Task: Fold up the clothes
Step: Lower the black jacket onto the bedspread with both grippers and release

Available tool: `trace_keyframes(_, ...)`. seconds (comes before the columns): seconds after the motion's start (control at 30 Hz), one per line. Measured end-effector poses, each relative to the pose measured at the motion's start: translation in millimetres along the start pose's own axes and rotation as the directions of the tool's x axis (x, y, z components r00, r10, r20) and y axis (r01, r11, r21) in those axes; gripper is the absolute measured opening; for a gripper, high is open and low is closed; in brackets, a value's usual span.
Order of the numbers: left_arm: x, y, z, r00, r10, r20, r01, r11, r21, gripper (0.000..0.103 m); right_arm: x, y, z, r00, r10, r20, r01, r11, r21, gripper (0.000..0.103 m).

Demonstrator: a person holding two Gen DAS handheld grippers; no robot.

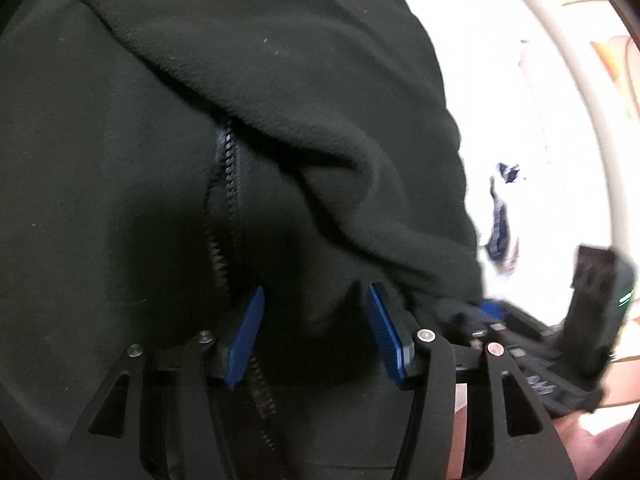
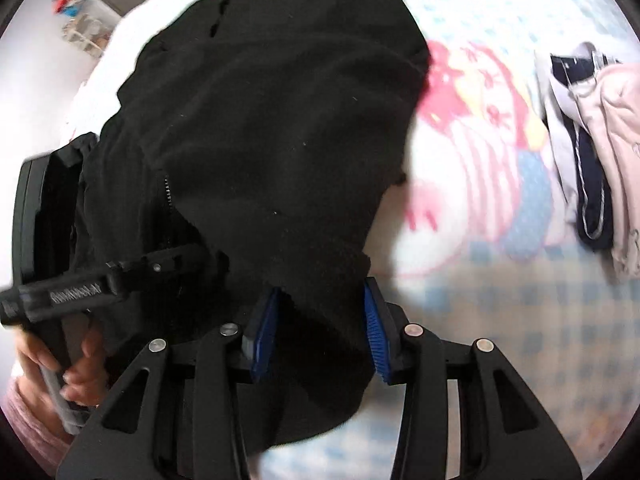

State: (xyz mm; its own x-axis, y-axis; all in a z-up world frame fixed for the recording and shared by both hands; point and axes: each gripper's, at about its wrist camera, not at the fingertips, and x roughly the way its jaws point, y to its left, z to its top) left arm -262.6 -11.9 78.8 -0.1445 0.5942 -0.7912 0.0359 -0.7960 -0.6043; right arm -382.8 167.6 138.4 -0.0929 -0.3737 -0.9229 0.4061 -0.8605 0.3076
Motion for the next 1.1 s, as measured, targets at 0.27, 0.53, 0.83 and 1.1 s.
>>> trace_keyframes(0.27,-78.9,15.8,-44.3,0.945,-0.217,0.244,0.203,0.976,0.08,0.056,-15.1,-1.8,-21.4,0.975,0.067,0.21,-0.074,0.997,0.025,0.042)
trace_keyframes(0.53,-142.6,65.6,-188.3,0.872,0.133,0.471,-0.105,0.991,-0.084,0.057,-51.0,46.1,-101.8,0.941,0.05,0.335,-0.066,0.997,0.036,0.045)
trace_keyframes(0.83,-120.6,53.7,-242.8,0.883,0.17,0.438,-0.17,0.985,-0.04,0.063,-43.8,46.4,-200.3,0.952,0.167,0.255,-0.184,0.982,0.041,0.053)
trace_keyframes(1.1,-105.9,55.4,-246.4,0.847,0.252,0.469,-0.258,0.965,-0.053,0.068,-51.3,56.4,-213.0,0.954,0.129,0.269,-0.155,0.985,0.076,0.061)
